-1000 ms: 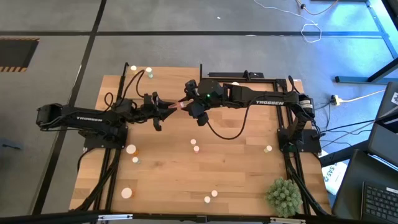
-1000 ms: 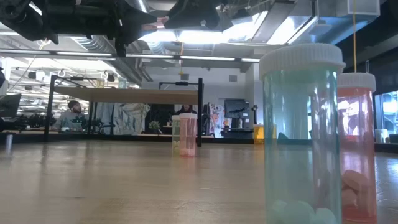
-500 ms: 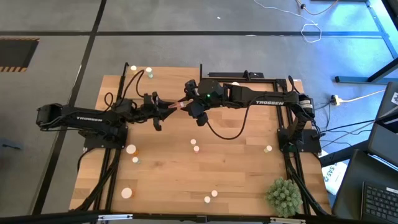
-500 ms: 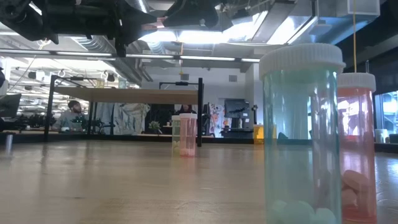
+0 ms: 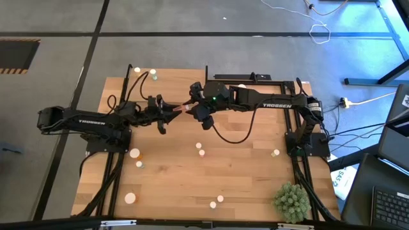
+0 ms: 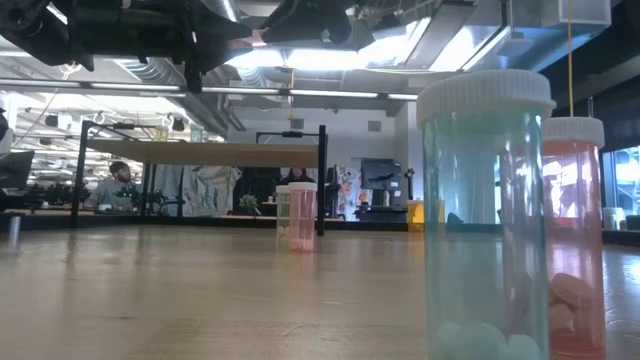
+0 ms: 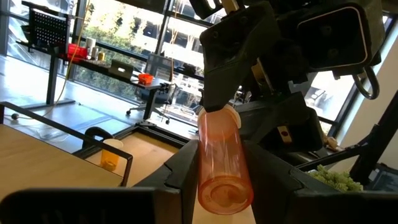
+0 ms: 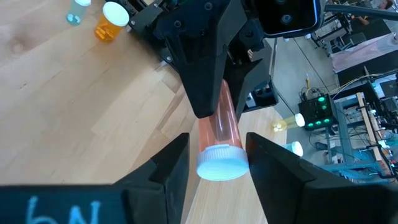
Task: Pick and place medicine bottles onto shelf by color
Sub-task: Put the top right small red pill bottle on the shelf
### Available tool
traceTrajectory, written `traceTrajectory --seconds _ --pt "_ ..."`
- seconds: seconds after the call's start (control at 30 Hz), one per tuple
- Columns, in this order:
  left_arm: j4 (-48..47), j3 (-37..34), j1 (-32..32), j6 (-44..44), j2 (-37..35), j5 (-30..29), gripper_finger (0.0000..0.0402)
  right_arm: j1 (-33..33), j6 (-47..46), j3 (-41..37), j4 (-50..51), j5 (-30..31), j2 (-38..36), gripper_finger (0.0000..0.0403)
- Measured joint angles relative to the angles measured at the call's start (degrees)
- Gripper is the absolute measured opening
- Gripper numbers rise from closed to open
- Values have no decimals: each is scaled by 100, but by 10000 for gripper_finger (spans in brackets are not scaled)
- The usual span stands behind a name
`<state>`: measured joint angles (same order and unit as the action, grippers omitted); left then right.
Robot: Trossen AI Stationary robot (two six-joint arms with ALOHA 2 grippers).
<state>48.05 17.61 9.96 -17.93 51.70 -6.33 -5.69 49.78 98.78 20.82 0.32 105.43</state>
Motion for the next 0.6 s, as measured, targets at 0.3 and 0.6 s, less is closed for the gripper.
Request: traceTrajectory --seconds 0.3,0.6 --pt "-1 0 0 2 0 7 108 0 0 0 20 2 -2 160" --pt "1 -1 0 35 0 240 108 0 -2 0 48 6 -4 160"
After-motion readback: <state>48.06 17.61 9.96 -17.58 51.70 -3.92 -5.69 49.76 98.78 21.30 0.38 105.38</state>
